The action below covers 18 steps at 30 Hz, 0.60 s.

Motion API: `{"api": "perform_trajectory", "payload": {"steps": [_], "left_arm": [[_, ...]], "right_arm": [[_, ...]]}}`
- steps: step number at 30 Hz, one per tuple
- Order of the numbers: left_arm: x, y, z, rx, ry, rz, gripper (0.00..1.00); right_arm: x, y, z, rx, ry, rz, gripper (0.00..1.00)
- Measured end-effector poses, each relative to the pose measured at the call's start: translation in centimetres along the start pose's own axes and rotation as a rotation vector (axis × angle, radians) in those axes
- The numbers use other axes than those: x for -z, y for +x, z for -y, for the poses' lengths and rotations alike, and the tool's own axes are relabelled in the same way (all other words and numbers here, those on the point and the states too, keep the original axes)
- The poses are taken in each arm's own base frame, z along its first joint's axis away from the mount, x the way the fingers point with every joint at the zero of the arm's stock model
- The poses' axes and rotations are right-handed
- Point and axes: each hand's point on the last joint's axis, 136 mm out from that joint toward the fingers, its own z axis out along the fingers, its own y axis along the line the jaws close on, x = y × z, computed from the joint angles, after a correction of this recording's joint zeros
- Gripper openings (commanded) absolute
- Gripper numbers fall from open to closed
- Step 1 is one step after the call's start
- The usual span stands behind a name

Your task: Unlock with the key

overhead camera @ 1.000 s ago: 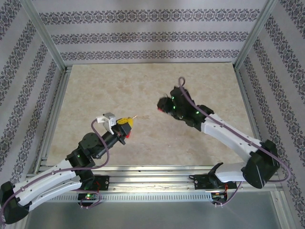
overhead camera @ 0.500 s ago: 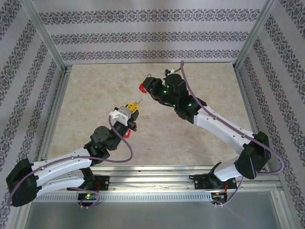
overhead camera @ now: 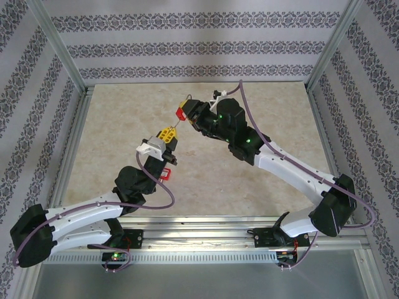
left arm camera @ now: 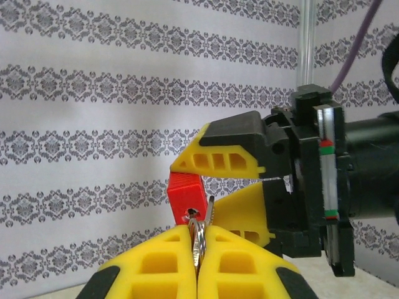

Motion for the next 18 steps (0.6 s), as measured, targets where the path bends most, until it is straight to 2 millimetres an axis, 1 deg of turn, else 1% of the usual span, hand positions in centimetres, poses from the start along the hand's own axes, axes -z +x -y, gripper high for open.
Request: {"api": "perform_trajectory", "payload": {"steps": [4, 8, 14, 18], "left_arm": [[0.1, -0.2, -0.9, 0.067, -0.027, 0.000, 0.00], [0.2, 0.5, -1.8, 0.119, -0.050, -0.035, 0.00], [0.2, 1.6, -1.7, 0.145, -0.049, -0.080, 0.00], [0.2, 1.7, -1.7, 0.153, -0.050, -0.085, 0.00]], "right_arm": [[0.0, 0.1, -0.1, 0.000, -0.005, -0.002, 0.08], [0.0, 0.4, -0.3, 0.002, -0.009, -0.006, 0.08], [-0.1, 0.9, -0.4, 0.004, -0.010, -0.015, 0.08], [-0.1, 1.2, -0.5, 0.005, -0.012, -0.022, 0.07]]}}
